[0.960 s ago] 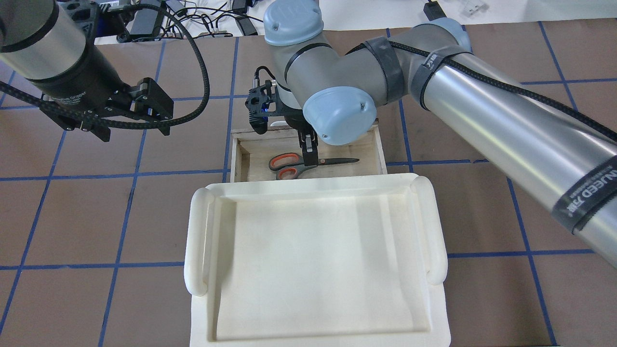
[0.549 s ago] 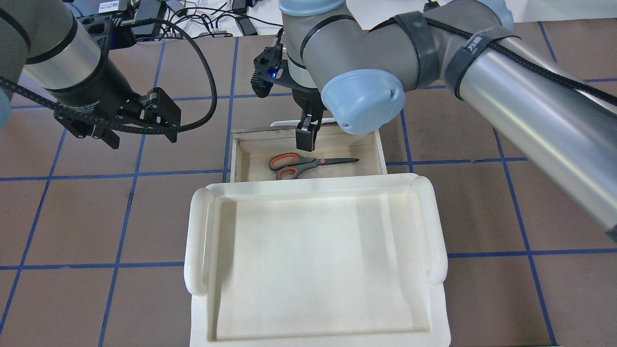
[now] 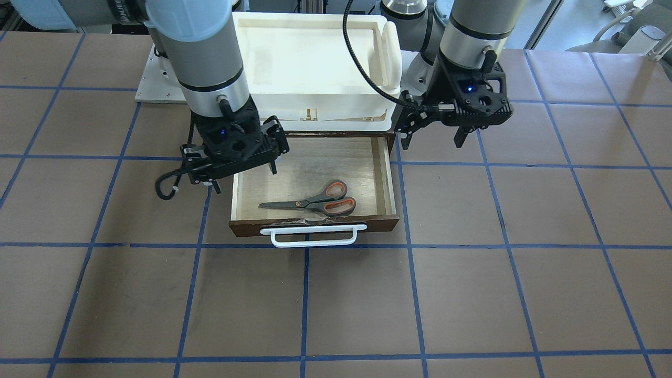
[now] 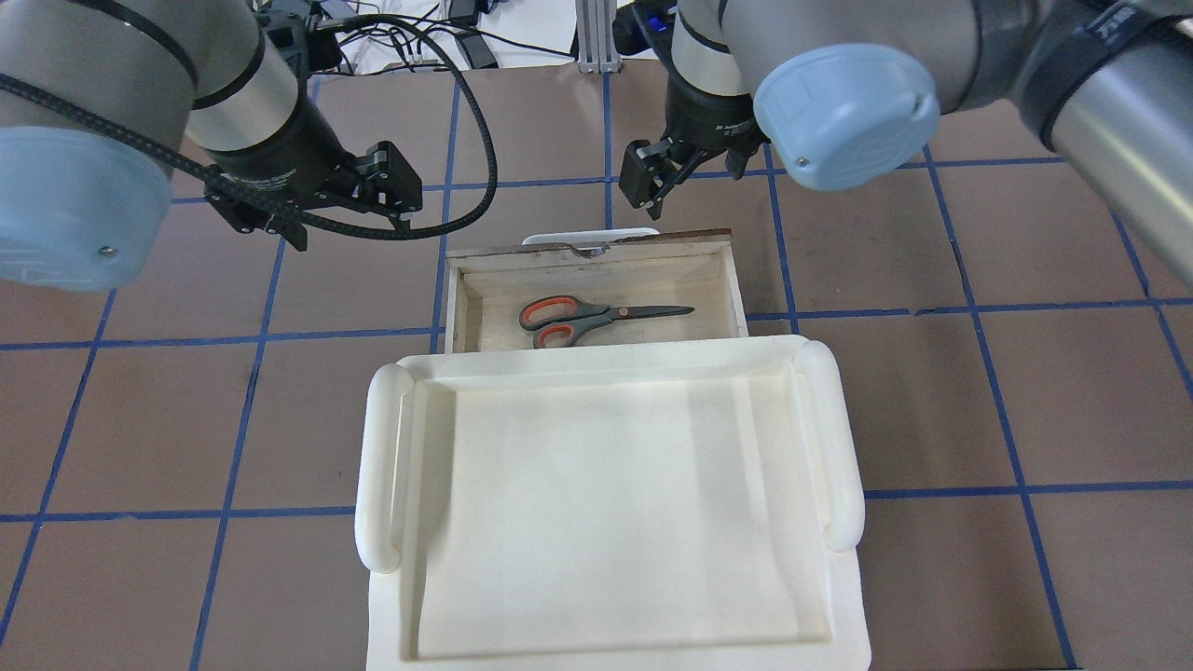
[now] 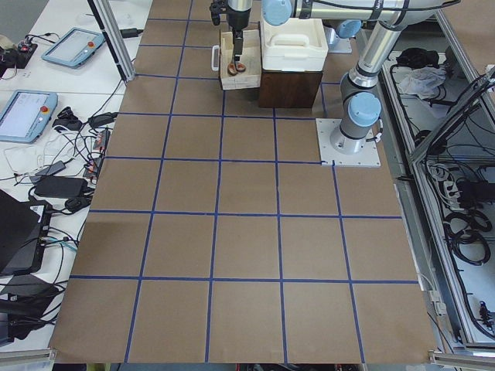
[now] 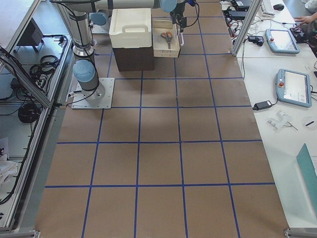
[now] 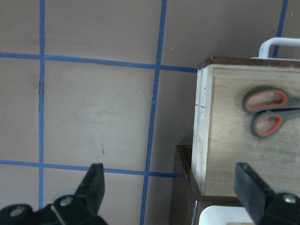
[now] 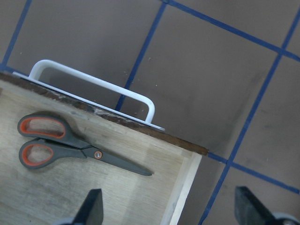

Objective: Put scissors in drawer and close it
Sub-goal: 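Raise the right gripper away while the left gripper moves to the drawer handle, then lower the left gripper onto the drawer's front edge near the handle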

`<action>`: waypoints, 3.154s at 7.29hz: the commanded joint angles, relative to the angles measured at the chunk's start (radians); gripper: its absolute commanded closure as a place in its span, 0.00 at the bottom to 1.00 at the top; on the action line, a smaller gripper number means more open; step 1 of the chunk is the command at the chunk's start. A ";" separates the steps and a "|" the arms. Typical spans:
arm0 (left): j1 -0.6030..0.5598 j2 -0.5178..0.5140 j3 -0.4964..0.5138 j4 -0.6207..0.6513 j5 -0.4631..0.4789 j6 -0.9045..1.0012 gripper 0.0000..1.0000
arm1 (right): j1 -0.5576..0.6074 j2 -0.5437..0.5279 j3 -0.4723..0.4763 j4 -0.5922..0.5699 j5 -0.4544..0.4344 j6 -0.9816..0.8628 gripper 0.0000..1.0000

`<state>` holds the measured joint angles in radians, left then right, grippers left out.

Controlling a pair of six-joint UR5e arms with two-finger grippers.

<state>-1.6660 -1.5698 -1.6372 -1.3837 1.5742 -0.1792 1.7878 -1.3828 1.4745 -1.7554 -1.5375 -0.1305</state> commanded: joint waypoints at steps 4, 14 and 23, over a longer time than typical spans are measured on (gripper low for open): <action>-0.202 -0.287 0.181 0.147 0.009 -0.246 0.00 | -0.082 -0.025 0.014 0.097 -0.147 0.120 0.00; -0.256 -0.588 0.301 0.245 0.043 -0.224 0.00 | -0.189 -0.168 0.092 0.169 -0.024 0.123 0.00; -0.255 -0.644 0.316 0.169 0.027 -0.191 0.00 | -0.192 -0.151 0.095 0.146 -0.026 0.094 0.00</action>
<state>-1.9190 -2.2129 -1.3208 -1.2034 1.6050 -0.3690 1.5959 -1.5379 1.5689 -1.6081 -1.5650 -0.0377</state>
